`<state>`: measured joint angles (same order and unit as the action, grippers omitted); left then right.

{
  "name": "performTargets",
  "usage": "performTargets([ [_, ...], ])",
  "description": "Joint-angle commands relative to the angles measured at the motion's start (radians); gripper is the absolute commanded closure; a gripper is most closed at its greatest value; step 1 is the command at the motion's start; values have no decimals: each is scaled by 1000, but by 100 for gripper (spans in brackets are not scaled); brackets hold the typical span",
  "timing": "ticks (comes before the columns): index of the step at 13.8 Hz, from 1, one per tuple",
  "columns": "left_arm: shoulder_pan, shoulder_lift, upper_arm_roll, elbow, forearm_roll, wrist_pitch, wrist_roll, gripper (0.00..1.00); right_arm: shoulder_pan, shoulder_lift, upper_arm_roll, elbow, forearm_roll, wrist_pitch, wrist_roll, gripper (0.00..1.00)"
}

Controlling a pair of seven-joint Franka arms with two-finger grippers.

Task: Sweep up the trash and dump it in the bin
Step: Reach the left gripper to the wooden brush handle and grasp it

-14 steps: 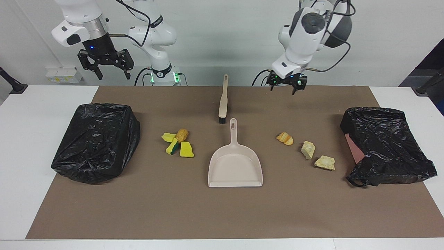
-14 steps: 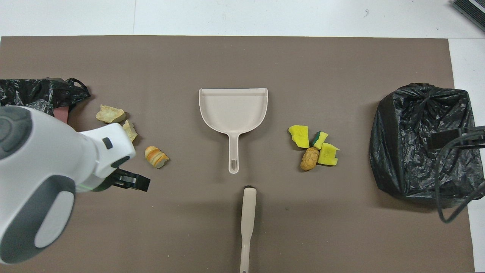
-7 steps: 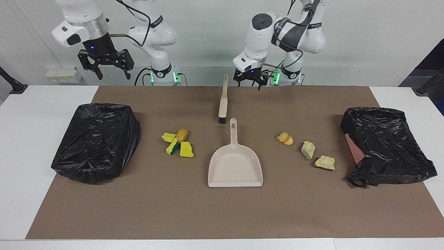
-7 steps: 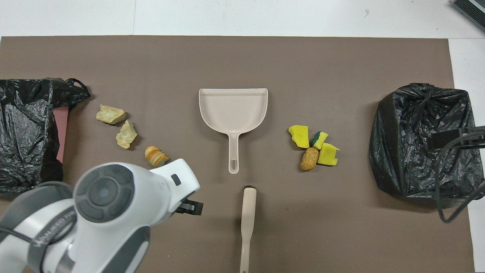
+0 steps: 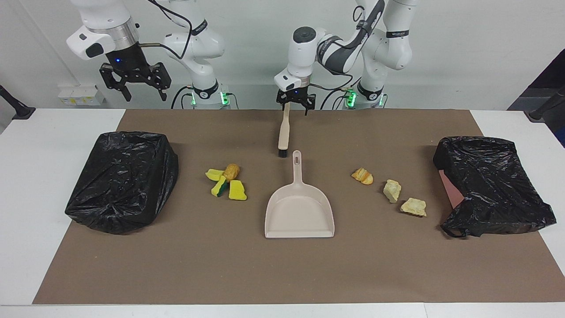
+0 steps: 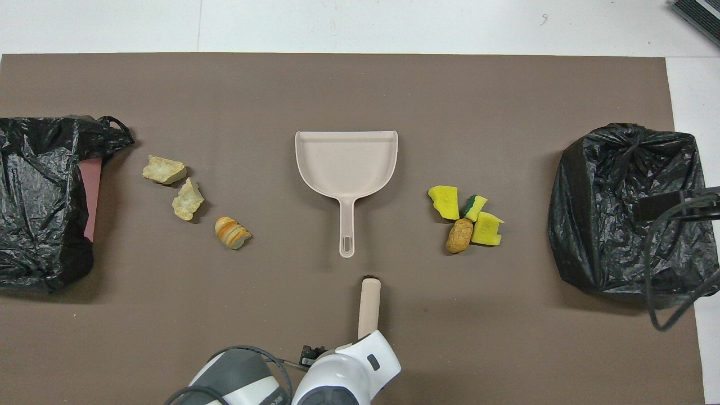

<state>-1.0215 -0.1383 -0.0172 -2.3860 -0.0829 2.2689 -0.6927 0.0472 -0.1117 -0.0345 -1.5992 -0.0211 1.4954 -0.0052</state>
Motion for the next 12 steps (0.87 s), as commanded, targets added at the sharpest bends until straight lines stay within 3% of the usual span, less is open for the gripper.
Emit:
performTargets([
  [1, -68, 29, 19, -15, -6, 60, -71, 0, -7, -25, 2, -27, 23, -1, -29, 0],
  [6, -95, 86, 16, -15, -6, 96, -88, 0, -7, -25, 2, -27, 23, 3, -29, 0],
  [7, -94, 88, 16, -15, -6, 93, -87, 18, -7, -25, 2, -27, 23, 3, -29, 0],
  [9, -92, 86, 16, -13, -6, 84, -79, 83, -7, -23, 2, -27, 23, 9, -27, 0],
  [10, -88, 86, 16, -15, -8, 81, -70, 100, -7, -23, 2, -27, 23, 12, -27, 0],
  [12, -83, 85, 19, -15, -8, 75, -67, 100, -7, -23, 2, -27, 23, 11, -27, 0],
])
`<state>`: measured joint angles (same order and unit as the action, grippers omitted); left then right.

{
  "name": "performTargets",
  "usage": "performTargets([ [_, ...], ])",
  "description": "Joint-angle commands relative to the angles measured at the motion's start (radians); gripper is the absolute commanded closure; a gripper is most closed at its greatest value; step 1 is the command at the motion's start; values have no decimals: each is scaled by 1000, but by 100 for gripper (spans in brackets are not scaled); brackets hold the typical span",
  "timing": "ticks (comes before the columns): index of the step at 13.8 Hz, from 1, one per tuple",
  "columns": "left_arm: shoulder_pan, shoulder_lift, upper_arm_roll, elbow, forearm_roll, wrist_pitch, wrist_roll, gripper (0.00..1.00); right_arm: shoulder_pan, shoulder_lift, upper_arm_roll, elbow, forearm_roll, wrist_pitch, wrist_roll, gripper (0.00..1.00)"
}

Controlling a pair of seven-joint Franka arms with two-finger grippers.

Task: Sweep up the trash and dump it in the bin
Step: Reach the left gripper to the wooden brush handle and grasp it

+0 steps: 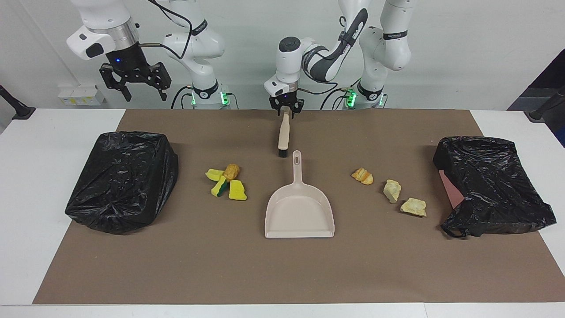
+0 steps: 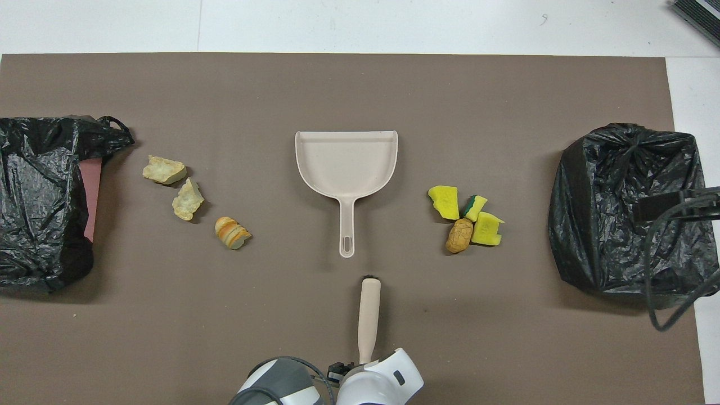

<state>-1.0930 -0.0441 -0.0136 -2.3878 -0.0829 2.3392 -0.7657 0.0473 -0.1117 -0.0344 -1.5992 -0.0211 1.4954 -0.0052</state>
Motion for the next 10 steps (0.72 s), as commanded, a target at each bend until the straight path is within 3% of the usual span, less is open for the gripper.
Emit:
performTargets([
  [1, -11, -11, 17, -13, -8, 3, 3, 100, -7, -23, 2, -27, 23, 9, -30, 0],
  [7, 70, -100, 20, 2, -8, -205, 8, 100, -1, -29, 7, -37, 23, 8, -47, 0],
  [10, 123, -117, 23, 16, -8, -248, 29, 100, 35, -19, 13, -62, 36, 32, -32, 0],
])
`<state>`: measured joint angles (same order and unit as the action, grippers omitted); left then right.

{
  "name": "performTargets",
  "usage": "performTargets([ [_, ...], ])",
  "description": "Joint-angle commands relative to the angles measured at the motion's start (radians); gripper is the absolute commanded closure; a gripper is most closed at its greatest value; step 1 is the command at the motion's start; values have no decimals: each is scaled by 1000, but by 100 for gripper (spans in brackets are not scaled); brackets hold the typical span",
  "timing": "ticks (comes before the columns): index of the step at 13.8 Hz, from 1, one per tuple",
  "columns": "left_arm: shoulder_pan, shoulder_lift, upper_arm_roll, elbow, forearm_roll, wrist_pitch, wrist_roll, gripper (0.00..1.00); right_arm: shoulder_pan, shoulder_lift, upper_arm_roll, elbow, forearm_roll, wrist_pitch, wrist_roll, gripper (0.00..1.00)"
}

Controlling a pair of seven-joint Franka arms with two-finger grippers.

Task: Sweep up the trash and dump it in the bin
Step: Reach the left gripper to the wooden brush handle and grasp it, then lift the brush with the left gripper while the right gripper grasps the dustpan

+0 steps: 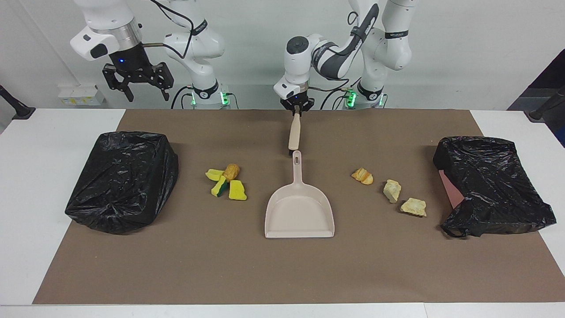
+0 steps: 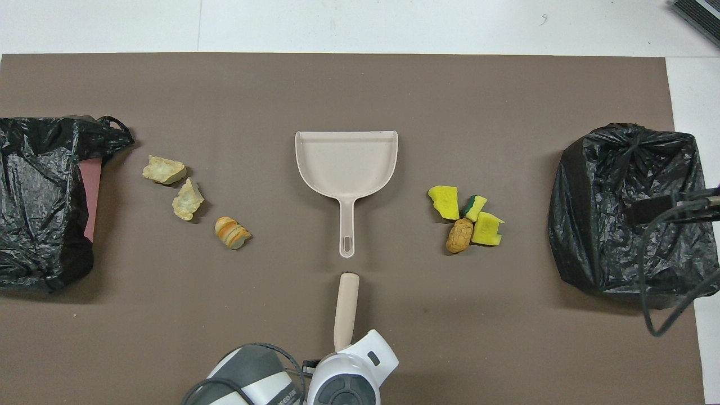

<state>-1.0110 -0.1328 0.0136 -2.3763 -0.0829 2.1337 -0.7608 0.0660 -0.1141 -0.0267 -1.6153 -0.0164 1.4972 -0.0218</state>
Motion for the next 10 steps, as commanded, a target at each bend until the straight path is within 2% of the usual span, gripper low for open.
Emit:
performTargets([
  [1, 63, -31, -4, 11, -8, -63, 43, 100, 35, -6, 5, -67, 44, 73, -10, 0],
  [4, 167, -31, -3, 32, -6, -92, 112, 100, 122, 31, 5, -133, 46, 219, 54, 0],
  [10, 457, -28, -3, 126, -3, -120, 343, 100, 309, 216, 7, -127, 49, 392, 305, 0],
])
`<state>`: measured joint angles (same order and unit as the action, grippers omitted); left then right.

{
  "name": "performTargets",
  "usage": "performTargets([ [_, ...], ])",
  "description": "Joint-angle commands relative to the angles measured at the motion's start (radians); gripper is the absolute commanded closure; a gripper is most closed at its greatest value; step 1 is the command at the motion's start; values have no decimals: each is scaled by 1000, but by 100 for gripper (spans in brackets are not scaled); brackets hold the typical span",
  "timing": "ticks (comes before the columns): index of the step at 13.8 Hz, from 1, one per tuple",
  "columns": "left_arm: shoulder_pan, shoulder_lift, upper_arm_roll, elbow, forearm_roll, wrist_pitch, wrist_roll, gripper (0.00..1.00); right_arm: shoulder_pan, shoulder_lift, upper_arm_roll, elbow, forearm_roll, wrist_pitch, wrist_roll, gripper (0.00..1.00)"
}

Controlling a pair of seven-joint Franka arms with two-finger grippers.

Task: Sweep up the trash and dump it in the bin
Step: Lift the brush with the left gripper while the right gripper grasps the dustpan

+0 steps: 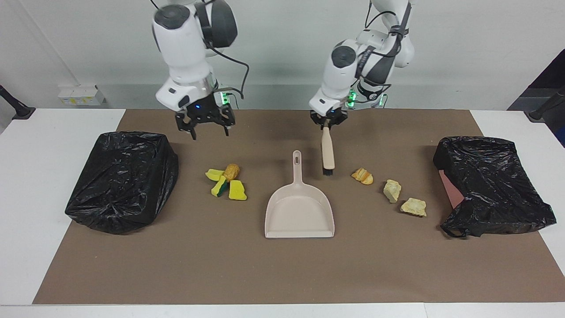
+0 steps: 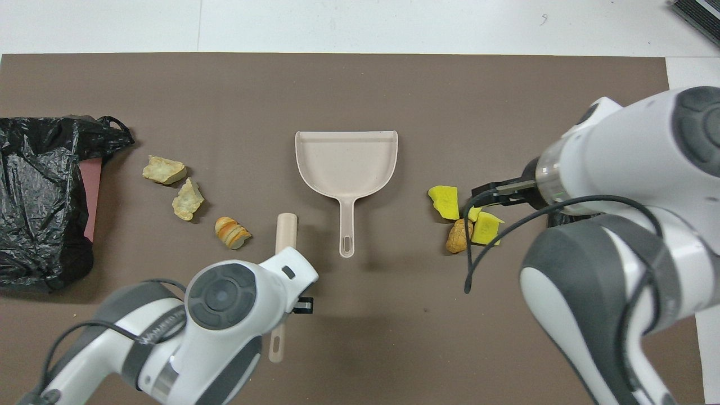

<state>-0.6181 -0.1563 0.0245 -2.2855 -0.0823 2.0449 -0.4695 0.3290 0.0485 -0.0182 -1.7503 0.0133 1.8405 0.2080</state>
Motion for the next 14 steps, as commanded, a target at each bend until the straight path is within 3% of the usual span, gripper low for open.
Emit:
performTargets([
  [1, 90, -3, -14, 46, 2, -31, 75, 100, 97, 97, -2, 11, 28, 93, 153, 0],
  [5, 199, 26, -14, 144, 7, -73, 207, 100, 234, 214, -3, 41, 36, 187, 342, 0],
  [9, 282, 129, -14, 308, 67, -132, 271, 100, 333, 321, -3, 41, 20, 308, 399, 0],
  [14, 452, 164, -14, 340, 81, -112, 484, 100, 341, 360, -3, 41, 30, 338, 396, 0],
])
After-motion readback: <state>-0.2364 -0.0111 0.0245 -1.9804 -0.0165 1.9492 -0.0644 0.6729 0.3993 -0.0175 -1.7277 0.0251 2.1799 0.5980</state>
